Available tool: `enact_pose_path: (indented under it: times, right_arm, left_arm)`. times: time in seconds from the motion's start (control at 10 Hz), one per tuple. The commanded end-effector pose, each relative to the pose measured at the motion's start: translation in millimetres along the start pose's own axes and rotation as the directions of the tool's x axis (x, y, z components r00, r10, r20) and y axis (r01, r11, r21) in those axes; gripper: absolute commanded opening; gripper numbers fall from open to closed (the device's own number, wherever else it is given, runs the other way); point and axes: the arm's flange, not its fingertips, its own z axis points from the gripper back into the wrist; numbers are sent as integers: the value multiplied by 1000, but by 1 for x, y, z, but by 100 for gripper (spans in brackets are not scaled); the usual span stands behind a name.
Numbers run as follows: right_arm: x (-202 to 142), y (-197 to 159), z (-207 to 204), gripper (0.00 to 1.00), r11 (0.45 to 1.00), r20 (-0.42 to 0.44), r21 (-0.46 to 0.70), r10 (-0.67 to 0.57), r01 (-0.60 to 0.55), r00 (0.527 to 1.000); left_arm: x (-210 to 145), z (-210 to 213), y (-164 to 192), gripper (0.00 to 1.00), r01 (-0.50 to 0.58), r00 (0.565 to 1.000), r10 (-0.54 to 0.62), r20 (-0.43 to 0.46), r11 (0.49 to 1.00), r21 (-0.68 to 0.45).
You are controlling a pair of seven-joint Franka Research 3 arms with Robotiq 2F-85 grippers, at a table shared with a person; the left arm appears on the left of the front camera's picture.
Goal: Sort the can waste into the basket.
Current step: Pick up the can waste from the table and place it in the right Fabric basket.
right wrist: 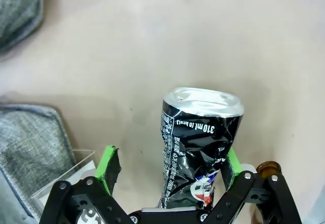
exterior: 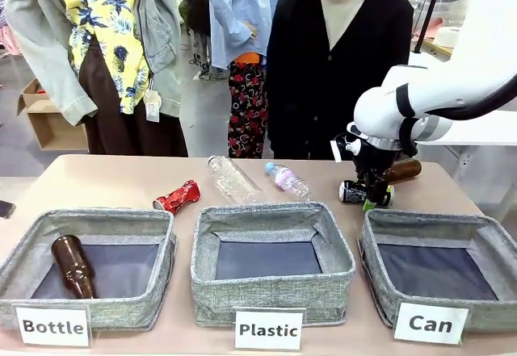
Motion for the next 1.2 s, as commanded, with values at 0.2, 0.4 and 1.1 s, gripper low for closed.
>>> enact_pose_path:
  times: [0.2,0.4,1.1]
  right_arm:
    - [5,-7,5,40,1000,-14,28,14,-14,1000]
    - [4,-7,4,35,999,-31,31,14,-13,999]
    - [5,54,103,0,990,-6,-132,-53,51,999]
  left_arm:
    - [-16,16,-8,100,43,997,-40,59,998,-44]
    - [-16,16,-8,100,43,997,-40,59,998,-44]
    - [-16,16,-8,100,43,997,-40,59,998,-44]
